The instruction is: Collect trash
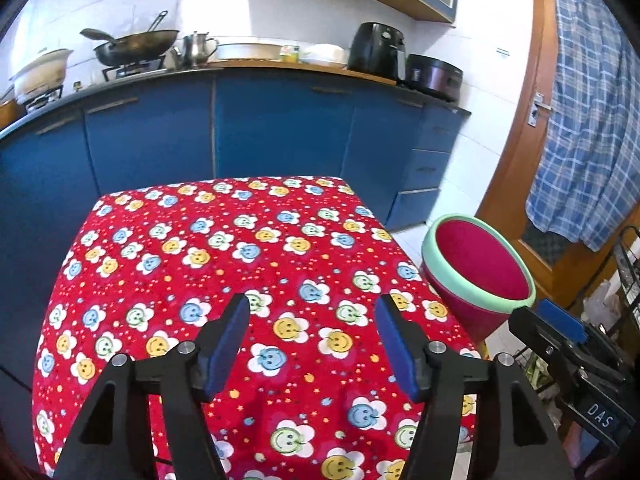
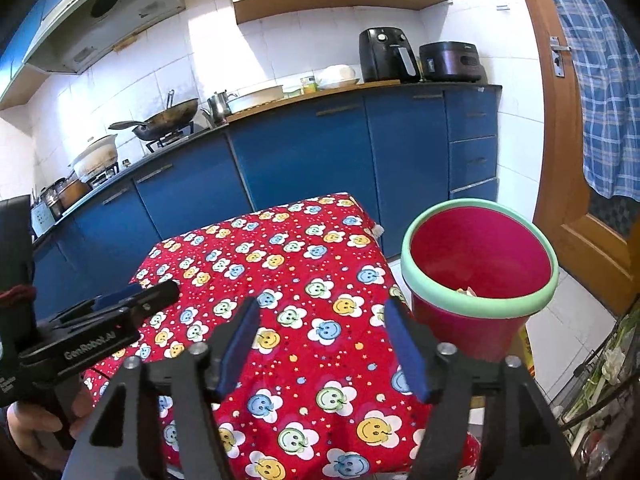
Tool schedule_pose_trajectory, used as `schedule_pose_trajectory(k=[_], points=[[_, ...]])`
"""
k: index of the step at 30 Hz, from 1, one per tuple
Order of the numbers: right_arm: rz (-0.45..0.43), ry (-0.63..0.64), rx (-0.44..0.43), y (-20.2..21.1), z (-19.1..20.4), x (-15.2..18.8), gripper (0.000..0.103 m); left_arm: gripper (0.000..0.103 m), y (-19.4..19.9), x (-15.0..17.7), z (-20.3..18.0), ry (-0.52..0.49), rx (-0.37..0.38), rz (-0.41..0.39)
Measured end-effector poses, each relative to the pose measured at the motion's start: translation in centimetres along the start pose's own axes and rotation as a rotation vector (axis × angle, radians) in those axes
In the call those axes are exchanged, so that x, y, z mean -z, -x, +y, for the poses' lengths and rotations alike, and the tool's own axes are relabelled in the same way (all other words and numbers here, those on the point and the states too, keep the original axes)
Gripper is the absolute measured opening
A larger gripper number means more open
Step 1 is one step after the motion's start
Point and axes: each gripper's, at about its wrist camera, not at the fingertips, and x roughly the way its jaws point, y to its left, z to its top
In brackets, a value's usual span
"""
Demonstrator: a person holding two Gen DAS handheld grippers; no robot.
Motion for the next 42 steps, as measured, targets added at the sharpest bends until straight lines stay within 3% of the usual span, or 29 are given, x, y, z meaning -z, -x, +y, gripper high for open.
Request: schedule_pose_trajectory(k=[5, 10, 42], points=[[0.014, -0.016, 0.021, -0.27, -0.46, 0.34, 0.095, 0.077, 0.17, 0.13, 0.09, -0.001, -0.039, -0.010], [0.010, -0.019, 0.035, -0.16, -0.77, 0.63, 0.099, 0.077, 0.15, 0.18, 0.21, 0.000, -0.058, -0.010], [0.014, -0.022, 0.034, -0.34, -0.89, 0.80, 0.099, 0.077, 0.20, 0.32, 0.14, 0.003, -0.068, -0.006]])
